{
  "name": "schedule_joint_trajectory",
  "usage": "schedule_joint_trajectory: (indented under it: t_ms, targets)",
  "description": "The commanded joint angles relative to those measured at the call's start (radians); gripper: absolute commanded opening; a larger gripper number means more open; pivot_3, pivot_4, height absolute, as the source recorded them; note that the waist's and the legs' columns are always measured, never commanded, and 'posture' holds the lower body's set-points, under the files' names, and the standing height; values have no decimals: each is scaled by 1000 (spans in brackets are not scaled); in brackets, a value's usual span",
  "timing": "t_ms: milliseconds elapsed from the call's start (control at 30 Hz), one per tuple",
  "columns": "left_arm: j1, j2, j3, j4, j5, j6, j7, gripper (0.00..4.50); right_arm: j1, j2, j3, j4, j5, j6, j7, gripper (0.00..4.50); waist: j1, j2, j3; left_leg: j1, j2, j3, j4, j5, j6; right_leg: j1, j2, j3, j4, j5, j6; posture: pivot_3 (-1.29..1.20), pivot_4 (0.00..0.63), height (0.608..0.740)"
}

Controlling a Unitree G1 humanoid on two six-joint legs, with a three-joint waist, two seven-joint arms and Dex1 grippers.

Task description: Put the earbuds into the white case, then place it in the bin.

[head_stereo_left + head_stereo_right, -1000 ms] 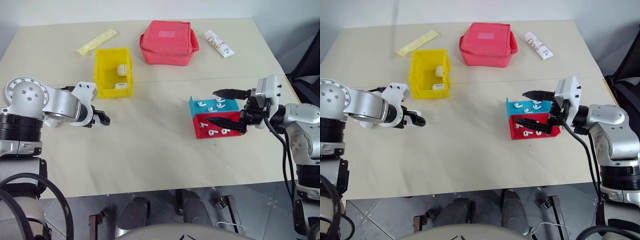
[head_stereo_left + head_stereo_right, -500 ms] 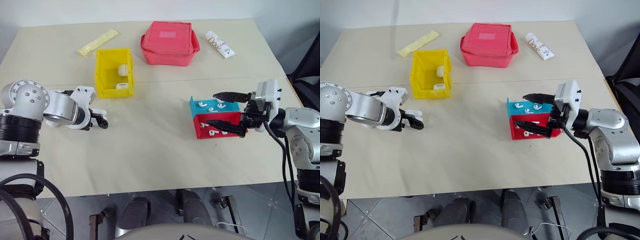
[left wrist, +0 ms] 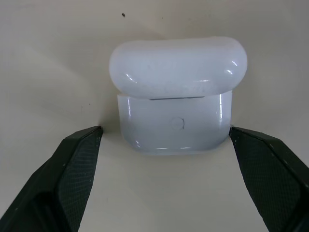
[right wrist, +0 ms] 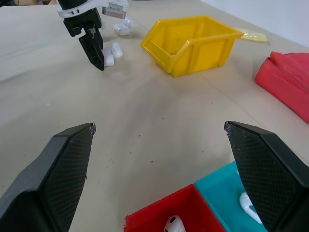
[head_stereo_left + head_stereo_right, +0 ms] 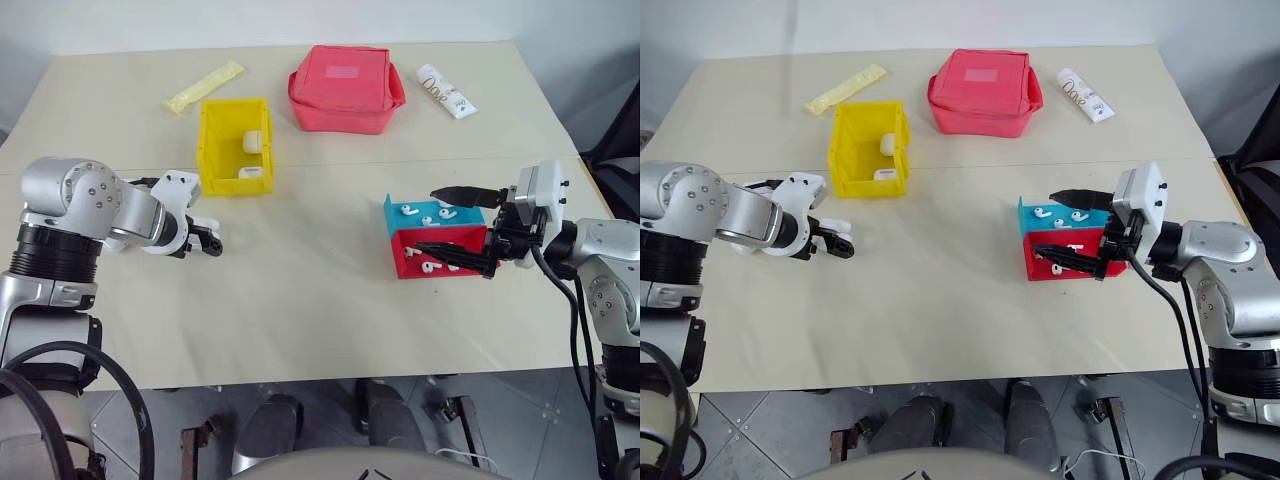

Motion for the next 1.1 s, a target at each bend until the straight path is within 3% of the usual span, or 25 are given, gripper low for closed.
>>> schedule_joint_trajectory:
  t_ms: [33,233,600,667,767,833,967,1100]
  targets:
    - [14,-33,-18,-11,94,-1,-49,4288,-4,-19,-36,-37,22,4,-4,4500,7,0,0,0,0,0,0,0,0,0,0,0,0,0,0,0,150,740]
    - [22,-60,-4,-19,202,-1,-123,2729,-4,-22,-39,-44,23,13,-6,4500,10,1,-1,1,0,0,0,0,1,2,0,0,-1,1,1,0,150,740]
    - [67,-18,-4,-119,307,-21,-292,2724,-6,-34,-47,-48,28,22,-7,4500,4,2,-1,1,0,0,0,0,1,2,0,0,-1,1,1,0,150,740]
    - [108,36,-27,-193,323,-126,-385,2724,-6,-37,-51,-46,27,20,-6,4500,0,2,-1,1,1,0,0,0,0,1,0,0,-1,1,1,0,150,740]
    - [215,131,-37,-292,399,-420,-560,2724,-2,-43,-57,-49,26,20,-8,4500,-8,2,0,-1,2,0,-1,0,0,-1,0,0,-1,0,1,0,150,740]
    - [302,135,19,-334,431,-648,-658,2724,3,-47,-63,-56,27,22,-13,4500,-9,2,0,-2,2,0,-1,0,-1,-1,0,-1,-3,0,0,0,150,740]
    - [414,25,144,-362,419,-1044,-851,2724,13,-58,-74,-69,26,29,-26,4500,3,1,1,-4,3,-1,0,0,0,-1,-1,-2,-6,2,-1,0,150,740]
    - [425,-154,195,-293,376,-1376,-1100,2724,39,-67,-95,-104,31,45,-49,4500,13,1,1,-6,2,-1,2,0,1,0,-2,-3,-11,4,0,0,150,740]
